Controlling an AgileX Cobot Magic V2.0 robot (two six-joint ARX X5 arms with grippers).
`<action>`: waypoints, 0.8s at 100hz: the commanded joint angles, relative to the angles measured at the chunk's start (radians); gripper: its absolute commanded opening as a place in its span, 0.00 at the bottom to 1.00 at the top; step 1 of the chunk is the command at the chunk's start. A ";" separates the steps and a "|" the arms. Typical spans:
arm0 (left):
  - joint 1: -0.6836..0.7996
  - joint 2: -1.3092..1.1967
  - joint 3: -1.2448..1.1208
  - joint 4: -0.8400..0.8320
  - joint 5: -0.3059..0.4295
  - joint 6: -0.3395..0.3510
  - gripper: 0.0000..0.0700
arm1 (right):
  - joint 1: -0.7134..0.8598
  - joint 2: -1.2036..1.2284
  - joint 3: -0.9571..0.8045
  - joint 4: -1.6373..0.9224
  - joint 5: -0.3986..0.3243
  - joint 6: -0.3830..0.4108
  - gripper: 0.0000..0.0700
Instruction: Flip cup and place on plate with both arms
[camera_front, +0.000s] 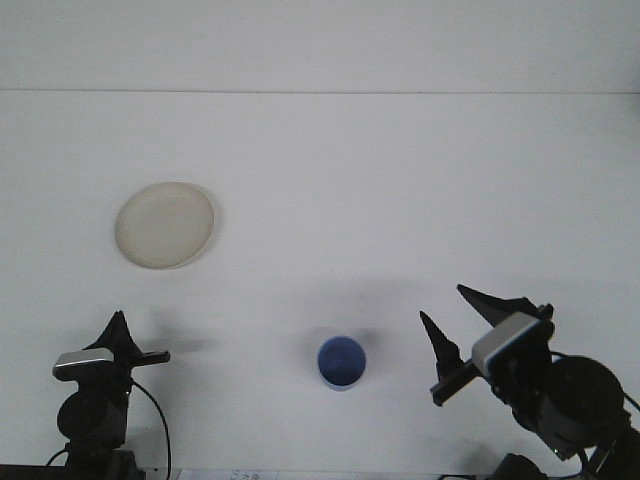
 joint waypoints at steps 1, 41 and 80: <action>0.000 -0.002 -0.019 0.013 -0.002 -0.005 0.02 | 0.009 -0.099 -0.096 0.061 0.001 0.018 0.63; 0.000 -0.002 -0.019 0.040 0.001 -0.366 0.02 | 0.009 -0.370 -0.282 0.089 0.026 0.053 0.63; 0.000 0.233 0.371 -0.116 0.302 -0.282 0.16 | 0.009 -0.370 -0.282 0.075 0.027 0.052 0.63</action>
